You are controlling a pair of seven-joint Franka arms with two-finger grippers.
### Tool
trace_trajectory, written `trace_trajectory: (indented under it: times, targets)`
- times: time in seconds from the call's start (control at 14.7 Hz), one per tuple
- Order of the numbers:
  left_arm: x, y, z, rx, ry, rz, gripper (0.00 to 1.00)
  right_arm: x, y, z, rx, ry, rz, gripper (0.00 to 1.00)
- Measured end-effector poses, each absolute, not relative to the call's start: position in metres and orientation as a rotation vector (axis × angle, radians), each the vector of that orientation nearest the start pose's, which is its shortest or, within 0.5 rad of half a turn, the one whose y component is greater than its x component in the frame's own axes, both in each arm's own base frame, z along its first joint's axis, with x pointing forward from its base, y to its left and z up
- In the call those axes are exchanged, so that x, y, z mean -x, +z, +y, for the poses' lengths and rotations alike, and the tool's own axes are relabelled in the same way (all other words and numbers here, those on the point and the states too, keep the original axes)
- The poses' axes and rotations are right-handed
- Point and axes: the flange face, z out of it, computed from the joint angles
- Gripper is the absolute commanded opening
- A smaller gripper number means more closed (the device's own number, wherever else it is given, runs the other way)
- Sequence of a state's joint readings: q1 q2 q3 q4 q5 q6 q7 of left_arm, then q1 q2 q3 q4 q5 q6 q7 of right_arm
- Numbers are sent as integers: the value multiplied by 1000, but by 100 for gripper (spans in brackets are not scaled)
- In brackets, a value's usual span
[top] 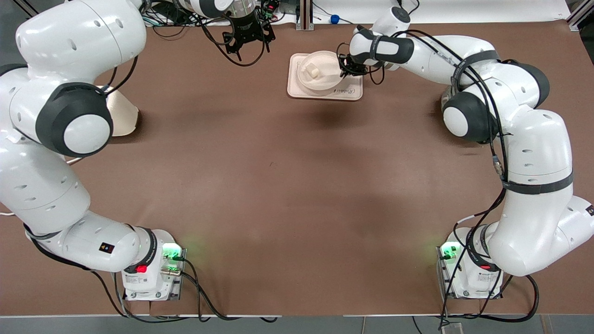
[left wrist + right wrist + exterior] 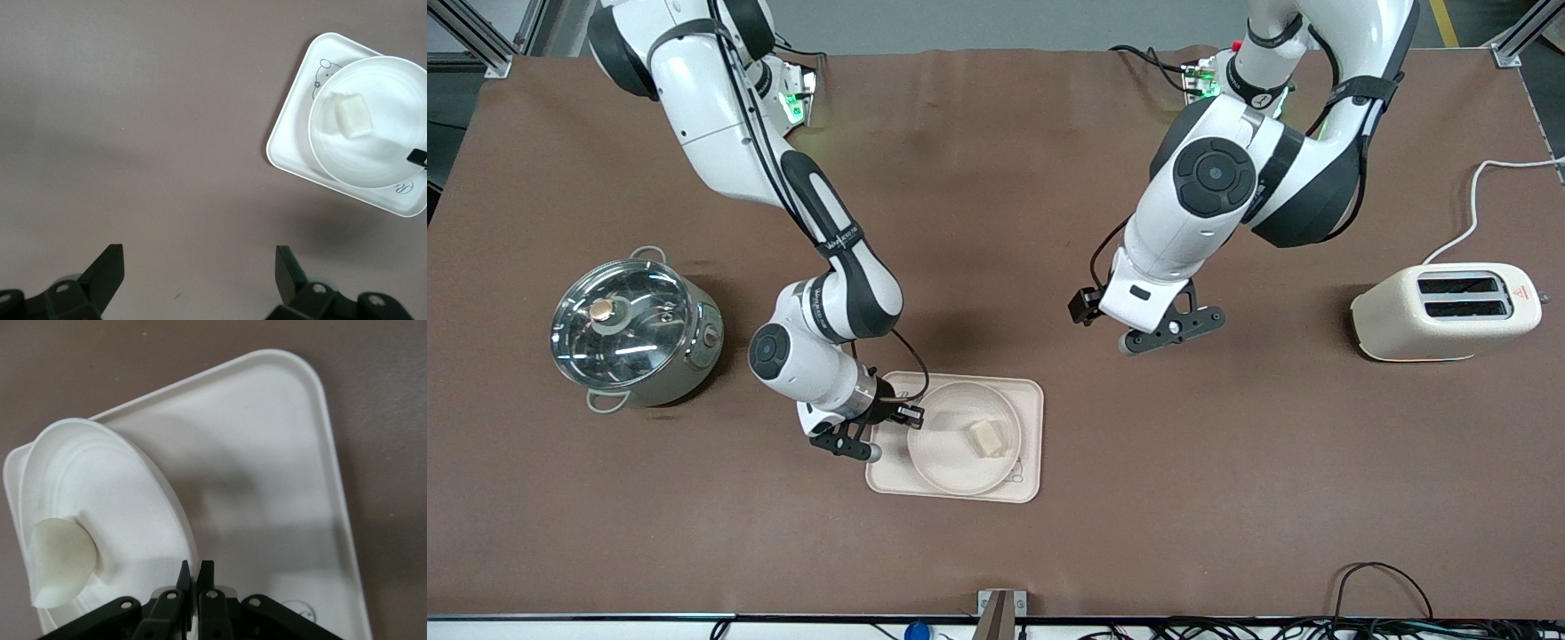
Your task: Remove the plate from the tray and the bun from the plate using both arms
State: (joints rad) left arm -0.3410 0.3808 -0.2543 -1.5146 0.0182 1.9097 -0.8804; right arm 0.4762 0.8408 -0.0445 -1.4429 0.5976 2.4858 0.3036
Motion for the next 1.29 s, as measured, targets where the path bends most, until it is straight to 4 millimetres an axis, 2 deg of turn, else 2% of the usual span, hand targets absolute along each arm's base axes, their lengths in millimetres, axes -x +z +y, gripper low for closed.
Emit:
trace_trajectory:
  times: [0.34, 0.54, 0.75, 0.95, 1.09, 1.29]
  targets:
    - [-571, 460, -357, 3188, 33, -480, 100, -670, 241, 325, 2650, -38, 369, 0]
    - [-570, 465, -356, 3190, 26, -480, 100, -653, 260, 331, 2641, -3, 345, 0]
    - [-569, 464, -357, 3183, 32, -507, 100, -610, 265, 344, 2639, -27, 299, 0]
    - [-560, 457, -371, 3167, 58, -559, 100, -559, 258, 354, 2641, -39, 257, 0]
    - [-552, 449, -384, 3154, 79, -581, 100, -528, 248, 351, 2632, -44, 225, 0]
    - [-544, 433, -401, 3134, 106, -629, 100, -495, 223, 333, 2621, -46, 173, 0]
